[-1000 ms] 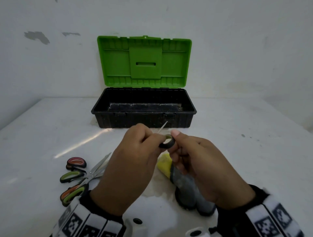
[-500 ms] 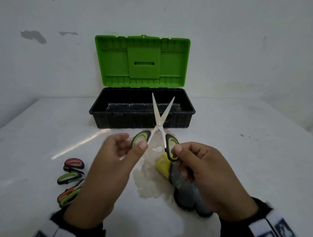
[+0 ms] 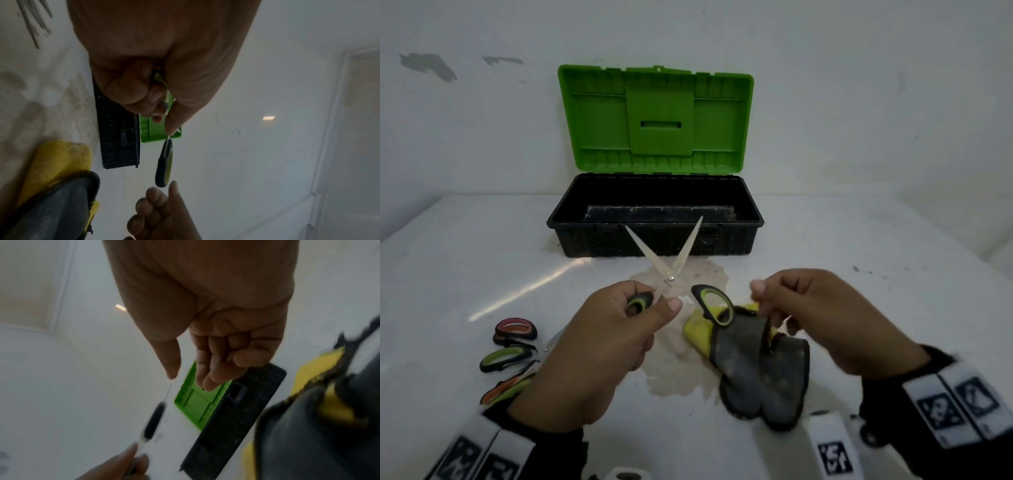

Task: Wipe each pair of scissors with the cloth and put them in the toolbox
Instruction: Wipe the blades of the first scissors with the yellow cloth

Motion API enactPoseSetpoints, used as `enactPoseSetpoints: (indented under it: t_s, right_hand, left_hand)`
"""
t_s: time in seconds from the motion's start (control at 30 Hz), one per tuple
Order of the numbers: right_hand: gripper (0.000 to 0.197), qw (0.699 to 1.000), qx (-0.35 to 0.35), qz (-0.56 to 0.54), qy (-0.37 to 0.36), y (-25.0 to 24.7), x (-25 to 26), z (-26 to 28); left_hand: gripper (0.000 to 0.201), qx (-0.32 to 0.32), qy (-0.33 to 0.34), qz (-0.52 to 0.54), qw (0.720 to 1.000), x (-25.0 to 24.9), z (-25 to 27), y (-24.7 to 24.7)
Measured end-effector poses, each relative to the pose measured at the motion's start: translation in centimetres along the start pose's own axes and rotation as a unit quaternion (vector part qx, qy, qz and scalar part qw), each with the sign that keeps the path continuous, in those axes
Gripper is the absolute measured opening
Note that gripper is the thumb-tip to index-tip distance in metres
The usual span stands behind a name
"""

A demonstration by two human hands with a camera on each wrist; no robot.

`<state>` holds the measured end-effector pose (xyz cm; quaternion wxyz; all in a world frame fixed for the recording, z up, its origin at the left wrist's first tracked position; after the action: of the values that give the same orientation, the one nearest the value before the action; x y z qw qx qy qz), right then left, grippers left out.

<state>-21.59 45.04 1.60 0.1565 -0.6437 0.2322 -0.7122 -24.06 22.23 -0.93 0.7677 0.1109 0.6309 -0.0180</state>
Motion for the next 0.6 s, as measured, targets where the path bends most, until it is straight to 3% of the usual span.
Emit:
enactPoseSetpoints:
  t_s: [0.1,0.23,0.33,0.47,0.6]
  right_hand:
    - [0.033,0.976,-0.053,0.212,-0.008,-2.8,-0.5,-2.0]
    - [0.036,0.925,0.02,0.378,-0.031,0.2,-0.7,-4.2]
    - [0.045,0.901,0.073,0.426,-0.048,3.1,-0.5,-5.1]
    - [0.045,0.892,0.09,0.439,-0.062,6.1,0.3,-6.0]
    - [0.025,0.889,0.096,0.444,-0.063,7.4,0.0,-7.2]
  left_hand:
    - [0.018,-0.028,0.049,-0.062,0.996,-0.6,0.0,-0.6]
    - [0.021,-0.048,0.092,-0.124,0.987,-1.3,0.3,-0.7]
    - [0.022,-0.068,0.106,-0.16,0.979,-1.8,0.7,-1.1]
    - [0.026,-0.088,0.11,-0.199,0.97,-2.0,0.8,-1.8]
    - [0.027,-0.101,0.112,-0.221,0.964,-2.1,0.7,-2.4]
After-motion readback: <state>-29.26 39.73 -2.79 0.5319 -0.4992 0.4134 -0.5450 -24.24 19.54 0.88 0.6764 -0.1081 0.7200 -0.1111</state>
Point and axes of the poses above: each hand's wrist, its own z-axis away from the middle knuckle, its own y-axis out of the palm, x = y × z, the point moved 10 cm from there along -z, towards the middle knuckle, and after that the axes turned 10 degrees about z, right-handed, at the moved point
